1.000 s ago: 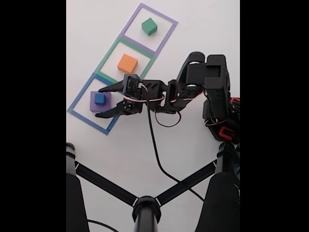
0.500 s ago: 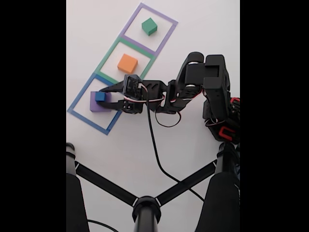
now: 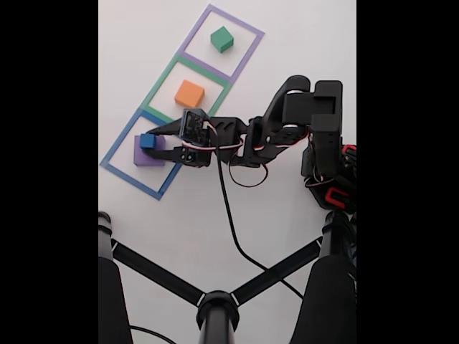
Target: Tower of hanoi
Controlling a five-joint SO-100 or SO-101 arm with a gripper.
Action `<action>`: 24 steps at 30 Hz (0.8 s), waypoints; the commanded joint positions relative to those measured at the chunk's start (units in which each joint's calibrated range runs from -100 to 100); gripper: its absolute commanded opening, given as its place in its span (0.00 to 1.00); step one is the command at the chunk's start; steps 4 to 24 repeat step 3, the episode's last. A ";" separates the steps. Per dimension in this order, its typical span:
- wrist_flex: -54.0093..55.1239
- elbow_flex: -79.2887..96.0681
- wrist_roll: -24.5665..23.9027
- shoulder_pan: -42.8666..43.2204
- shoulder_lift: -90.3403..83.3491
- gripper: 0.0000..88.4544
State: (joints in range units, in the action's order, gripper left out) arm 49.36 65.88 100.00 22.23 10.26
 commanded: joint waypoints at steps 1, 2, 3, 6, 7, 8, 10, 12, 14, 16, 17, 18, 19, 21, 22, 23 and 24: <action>-13.79 -0.78 0.00 -1.30 -14.82 0.00; -17.67 -1.14 0.00 -1.53 -17.79 0.00; -22.28 -1.59 0.00 -1.83 -21.07 0.00; -22.28 -1.59 0.00 -1.83 -21.07 0.00; -22.28 -1.59 0.00 -1.83 -21.07 0.00; -22.28 -1.59 0.00 -1.83 -21.07 0.00; -22.28 -1.59 0.00 -1.83 -21.07 0.00; -22.28 -1.59 0.00 -1.83 -21.07 0.00; -22.28 -1.59 0.00 -1.83 -21.07 0.00; -22.28 -1.59 0.00 -1.83 -21.07 0.00; -22.28 -1.59 0.00 -1.83 -21.07 0.00; -22.28 -1.59 0.00 -1.83 -21.07 0.00; -22.28 -1.59 0.00 -1.83 -21.07 0.00; -22.28 -1.59 0.00 -1.83 -21.07 0.00; -22.28 -1.59 0.00 -1.83 -21.07 0.00; -22.28 -1.59 0.00 -1.83 -21.07 0.00; -22.28 -1.59 0.00 -1.83 -21.07 0.00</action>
